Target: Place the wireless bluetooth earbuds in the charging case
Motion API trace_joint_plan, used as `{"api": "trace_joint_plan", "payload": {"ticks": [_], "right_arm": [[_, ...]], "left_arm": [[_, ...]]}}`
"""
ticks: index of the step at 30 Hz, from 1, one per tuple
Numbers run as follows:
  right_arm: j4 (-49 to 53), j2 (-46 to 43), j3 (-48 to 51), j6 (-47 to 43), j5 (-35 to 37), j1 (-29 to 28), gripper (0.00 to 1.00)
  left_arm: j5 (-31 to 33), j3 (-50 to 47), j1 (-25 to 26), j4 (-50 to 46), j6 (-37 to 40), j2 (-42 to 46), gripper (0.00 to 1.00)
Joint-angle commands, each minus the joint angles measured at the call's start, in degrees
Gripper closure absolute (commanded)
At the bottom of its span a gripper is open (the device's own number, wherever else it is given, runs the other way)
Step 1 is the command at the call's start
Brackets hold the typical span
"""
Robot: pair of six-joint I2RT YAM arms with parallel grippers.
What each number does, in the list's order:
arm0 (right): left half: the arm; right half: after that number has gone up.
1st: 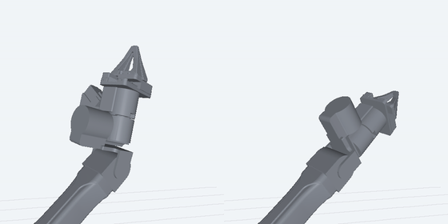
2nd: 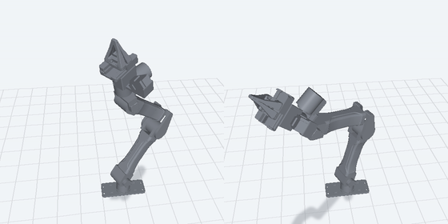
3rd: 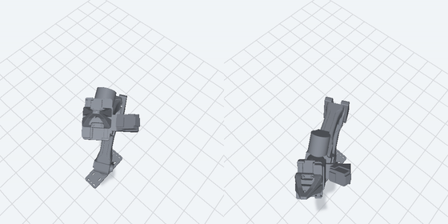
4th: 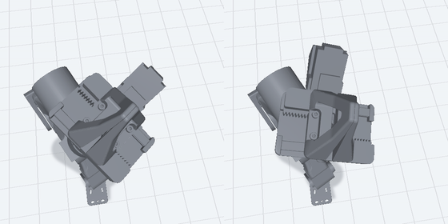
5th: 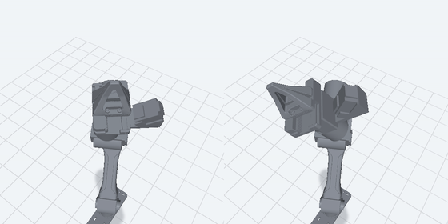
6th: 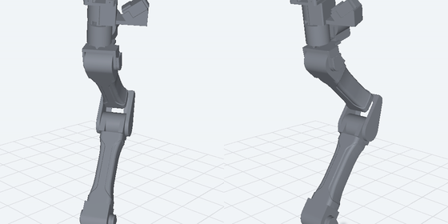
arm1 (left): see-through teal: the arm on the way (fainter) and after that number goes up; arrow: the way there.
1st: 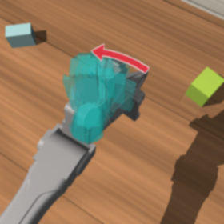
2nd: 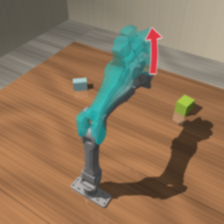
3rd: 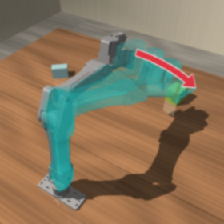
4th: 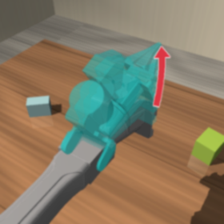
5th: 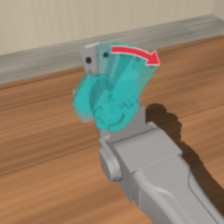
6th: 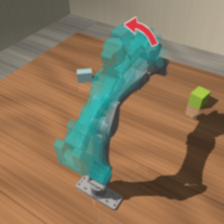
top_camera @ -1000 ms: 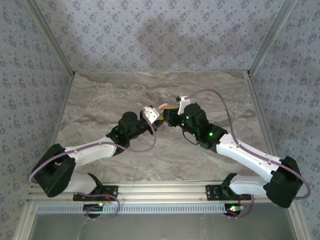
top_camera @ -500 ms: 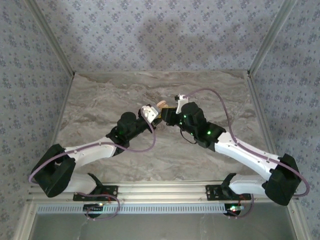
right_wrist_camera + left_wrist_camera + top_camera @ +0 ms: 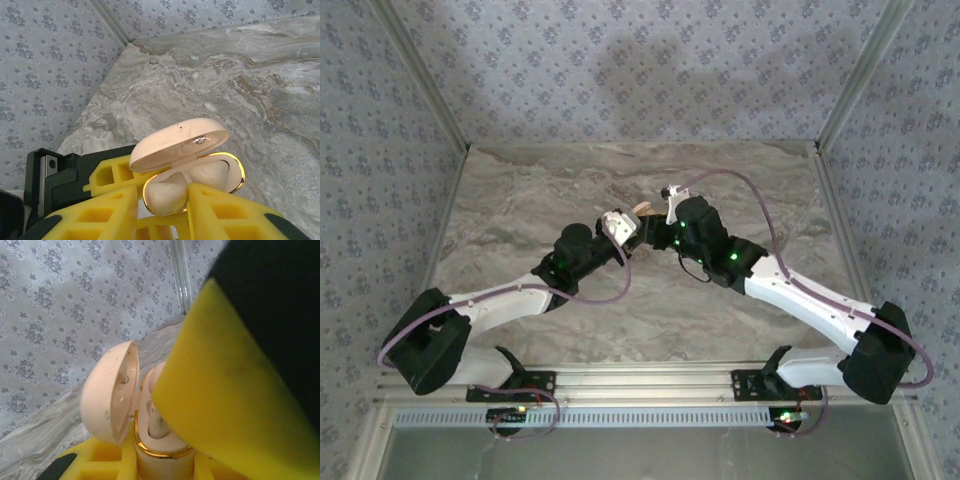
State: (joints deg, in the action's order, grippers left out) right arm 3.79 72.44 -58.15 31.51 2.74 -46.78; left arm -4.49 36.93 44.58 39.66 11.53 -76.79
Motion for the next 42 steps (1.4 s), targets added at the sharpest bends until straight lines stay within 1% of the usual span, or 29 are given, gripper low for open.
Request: {"api": "trace_joint_plan", "payload": {"ticks": [1, 5, 13, 31, 42], "right_arm": [[4.75, 0.99, -0.6, 0.21, -2.85, 0.65, 0.62], [4.13, 0.5, -0.66, 0.94, -4.38, 1.98, 0.58], [2.88, 0.33, -0.43, 2.34, -6.94, 3.25, 0.52], [2.08, -2.88, -0.42, 3.35, -7.66, 5.17, 0.43], [2.61, -4.59, -1.11, 1.9, -7.59, 6.09, 0.37]], "left_arm": [[-4.24, 2.2, 0.63, 6.86, -0.23, 2.97, 0.79], [-5.49, 1.65, 0.63, 6.57, -1.37, 2.75, 0.79], [-7.2, 1.12, 0.57, 6.22, -3.21, 2.64, 0.79], [-10.35, 0.08, -0.4, 6.92, -6.71, 2.96, 0.79], [-12.29, -0.23, -0.87, 7.19, -8.09, 3.25, 0.79]]}}
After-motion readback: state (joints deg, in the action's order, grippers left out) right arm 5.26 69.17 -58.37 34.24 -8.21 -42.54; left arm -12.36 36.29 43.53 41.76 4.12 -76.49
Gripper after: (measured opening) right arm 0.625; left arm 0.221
